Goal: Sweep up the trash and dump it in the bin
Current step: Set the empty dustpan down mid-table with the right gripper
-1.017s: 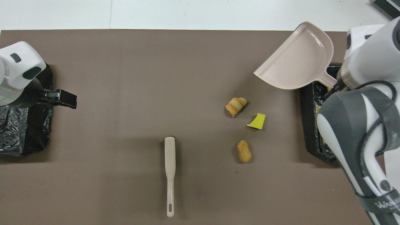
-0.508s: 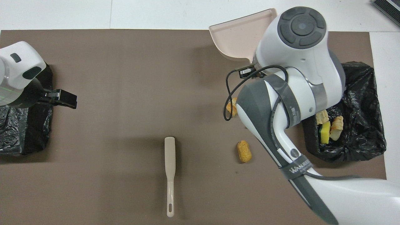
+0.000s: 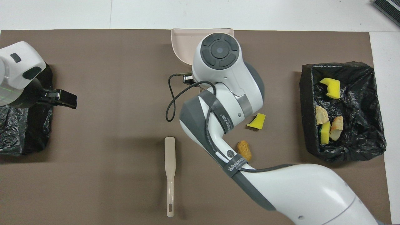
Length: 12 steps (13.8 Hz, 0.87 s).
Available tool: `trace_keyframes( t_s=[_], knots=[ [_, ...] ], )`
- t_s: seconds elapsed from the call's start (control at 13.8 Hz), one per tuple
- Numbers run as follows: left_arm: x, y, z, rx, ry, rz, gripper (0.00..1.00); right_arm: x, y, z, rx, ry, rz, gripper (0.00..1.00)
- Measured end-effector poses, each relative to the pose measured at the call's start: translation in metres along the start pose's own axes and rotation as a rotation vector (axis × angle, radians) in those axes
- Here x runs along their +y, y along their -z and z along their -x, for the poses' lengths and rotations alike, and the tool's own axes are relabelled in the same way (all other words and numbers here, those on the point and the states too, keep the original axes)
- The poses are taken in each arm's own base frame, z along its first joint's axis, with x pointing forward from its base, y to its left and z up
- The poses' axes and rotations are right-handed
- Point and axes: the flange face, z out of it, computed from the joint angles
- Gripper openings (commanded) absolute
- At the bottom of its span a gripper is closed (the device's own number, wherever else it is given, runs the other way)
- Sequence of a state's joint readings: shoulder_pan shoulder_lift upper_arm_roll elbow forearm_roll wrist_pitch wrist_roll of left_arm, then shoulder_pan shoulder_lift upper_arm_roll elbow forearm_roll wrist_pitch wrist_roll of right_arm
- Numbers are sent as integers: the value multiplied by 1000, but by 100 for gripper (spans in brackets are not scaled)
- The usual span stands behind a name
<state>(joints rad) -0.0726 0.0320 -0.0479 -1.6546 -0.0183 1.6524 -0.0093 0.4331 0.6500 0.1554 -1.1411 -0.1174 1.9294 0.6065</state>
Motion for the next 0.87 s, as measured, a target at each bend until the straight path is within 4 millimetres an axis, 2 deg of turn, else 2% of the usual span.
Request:
trace_keyframes(
  t_s=[0.15,0.29,0.44,0.73,0.87],
  knots=[
    [0,0,0,0,0,0,100,-34,-13,10,17,-9,-43,0],
    [0,0,0,0,0,0,100,-67,-26,30,10,5,-57,0],
    [0,0,0,0,0,0,100,-91,-31,48,1,22,-60,0],
    [0,0,0,0,0,0,100,-117,-46,76,-30,-3,-46,0],
    [0,0,0,0,0,0,100,-118,-58,81,-47,-9,-32,3]
  ],
)
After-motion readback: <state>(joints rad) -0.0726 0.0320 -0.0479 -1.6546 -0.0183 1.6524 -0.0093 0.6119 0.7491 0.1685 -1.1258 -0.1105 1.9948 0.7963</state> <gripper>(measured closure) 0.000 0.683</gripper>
